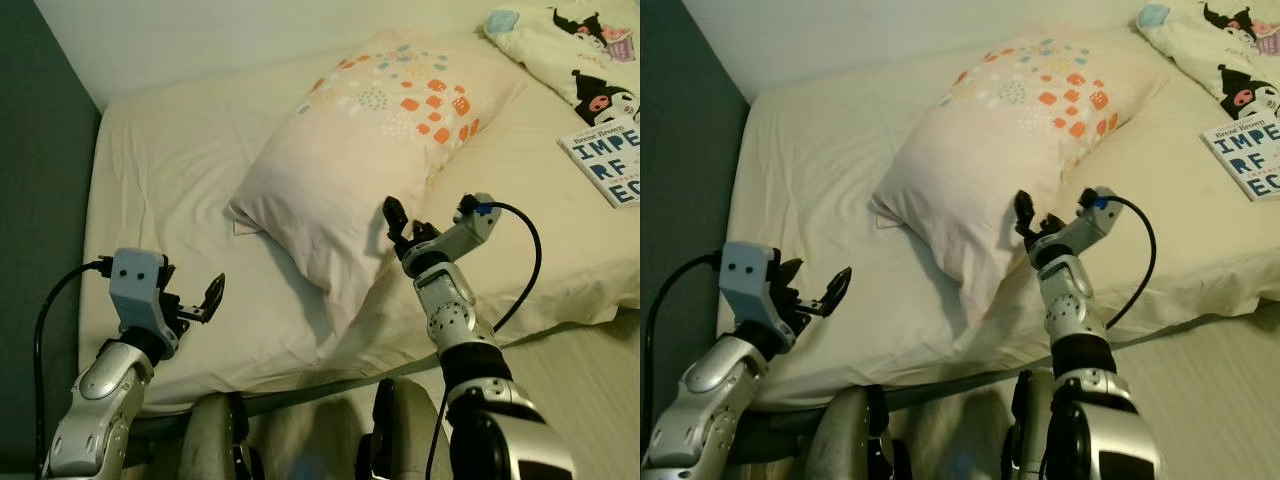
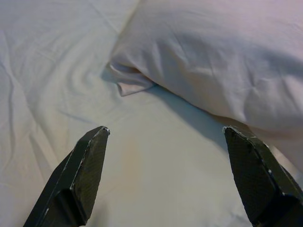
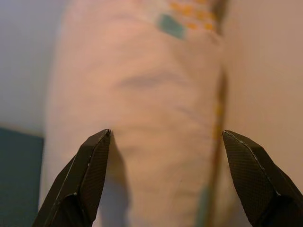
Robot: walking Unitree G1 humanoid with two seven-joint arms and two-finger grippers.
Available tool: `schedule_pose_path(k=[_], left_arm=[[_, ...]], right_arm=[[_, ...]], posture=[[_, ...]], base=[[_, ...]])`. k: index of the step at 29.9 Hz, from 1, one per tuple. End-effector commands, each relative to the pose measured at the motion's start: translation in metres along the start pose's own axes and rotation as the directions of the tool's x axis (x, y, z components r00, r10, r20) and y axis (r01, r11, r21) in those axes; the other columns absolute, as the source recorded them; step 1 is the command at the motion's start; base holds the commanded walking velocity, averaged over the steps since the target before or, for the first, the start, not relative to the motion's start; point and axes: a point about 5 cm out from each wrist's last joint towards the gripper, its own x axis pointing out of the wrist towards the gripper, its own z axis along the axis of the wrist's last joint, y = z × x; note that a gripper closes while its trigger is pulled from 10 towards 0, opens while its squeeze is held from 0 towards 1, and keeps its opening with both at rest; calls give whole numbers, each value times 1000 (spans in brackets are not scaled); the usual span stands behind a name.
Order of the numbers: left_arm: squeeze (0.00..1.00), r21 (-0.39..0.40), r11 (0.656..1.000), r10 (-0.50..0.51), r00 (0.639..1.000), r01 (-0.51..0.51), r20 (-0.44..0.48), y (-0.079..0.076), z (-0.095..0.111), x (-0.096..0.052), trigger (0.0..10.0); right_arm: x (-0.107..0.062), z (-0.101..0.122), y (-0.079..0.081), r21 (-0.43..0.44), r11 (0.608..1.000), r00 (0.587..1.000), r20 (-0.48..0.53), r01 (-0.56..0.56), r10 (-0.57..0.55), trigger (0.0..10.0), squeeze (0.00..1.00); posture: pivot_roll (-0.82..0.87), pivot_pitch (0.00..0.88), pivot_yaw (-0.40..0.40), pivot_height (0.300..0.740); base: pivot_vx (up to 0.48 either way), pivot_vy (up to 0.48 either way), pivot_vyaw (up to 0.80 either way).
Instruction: Clean up the room
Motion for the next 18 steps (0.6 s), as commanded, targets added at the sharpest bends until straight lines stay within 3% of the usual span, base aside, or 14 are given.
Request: schedule_pose_path(k=[1, 6, 15, 16, 18], left_arm=[[0, 11, 1000, -18, 999, 18, -30, 0, -3, -6, 10000], [0, 9, 1000, -19, 999, 19, -38, -1, -3, -9, 10000], [0, 34, 999, 21, 1000, -20, -19, 2, 5, -9, 10000], [0, 41, 999, 24, 1000, -23, -14, 2, 8, -9, 10000], [0, 44, 999, 25, 1000, -25, -10, 3, 9, -9, 10000]], right_arm=[[1, 1, -5, 15, 999, 999, 12, 50, -50, 10000, 1000], [1, 11, -25, -26, 980, 980, 31, 199, -198, 10000, 1000], [6, 25, -29, -44, 992, 993, 21, 120, -119, 10000, 1000], [6, 26, -30, -48, 992, 993, 18, 116, -115, 10000, 761], [6, 26, -30, -49, 993, 994, 17, 112, -111, 10000, 761]], posture=[[29, 307, 37, 601], [59, 321, 36, 601], [115, 361, 49, 601], [134, 372, 51, 601], [138, 374, 51, 601]], base=[[0, 0, 0], [0, 0, 0], [0, 0, 0], [0, 0, 0], [0, 0, 0]])
